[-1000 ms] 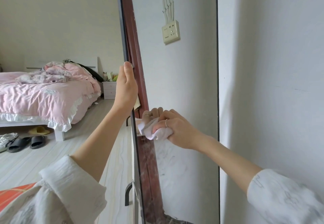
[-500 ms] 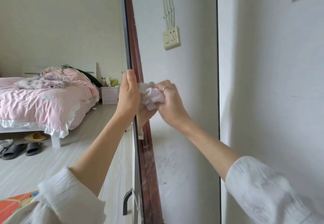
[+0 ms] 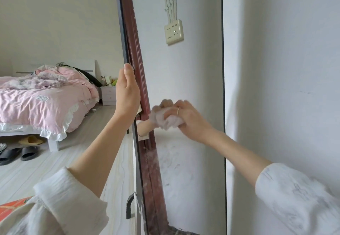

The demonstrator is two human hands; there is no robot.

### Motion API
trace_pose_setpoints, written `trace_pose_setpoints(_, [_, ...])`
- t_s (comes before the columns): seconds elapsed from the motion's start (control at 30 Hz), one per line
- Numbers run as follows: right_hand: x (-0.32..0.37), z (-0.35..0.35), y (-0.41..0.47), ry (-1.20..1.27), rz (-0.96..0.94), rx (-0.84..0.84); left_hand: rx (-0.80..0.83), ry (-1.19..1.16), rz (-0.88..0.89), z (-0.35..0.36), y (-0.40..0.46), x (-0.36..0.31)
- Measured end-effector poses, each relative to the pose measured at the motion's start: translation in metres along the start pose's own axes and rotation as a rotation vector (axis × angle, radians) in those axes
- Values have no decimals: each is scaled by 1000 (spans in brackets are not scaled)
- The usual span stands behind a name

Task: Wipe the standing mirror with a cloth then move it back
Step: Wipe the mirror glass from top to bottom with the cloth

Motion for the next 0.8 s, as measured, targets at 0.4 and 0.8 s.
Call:
trace_pose_setpoints(0.4, [7,41,-50,88,18,-36,-98,8,45,-1,3,1])
trace_pose_setpoints(0.8, [-54,-28,23,55,287,-295,-91,7,83,3,-1,-3])
Point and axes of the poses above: each hand's wrist, its own y-axis towards the middle knuckle, its own z-axis out of the palm, x = y × z, the point moved 2 cm from there along y, towards the middle knuckle, and after that the axes turned 5 degrees about -z, right-handed, at the moved point
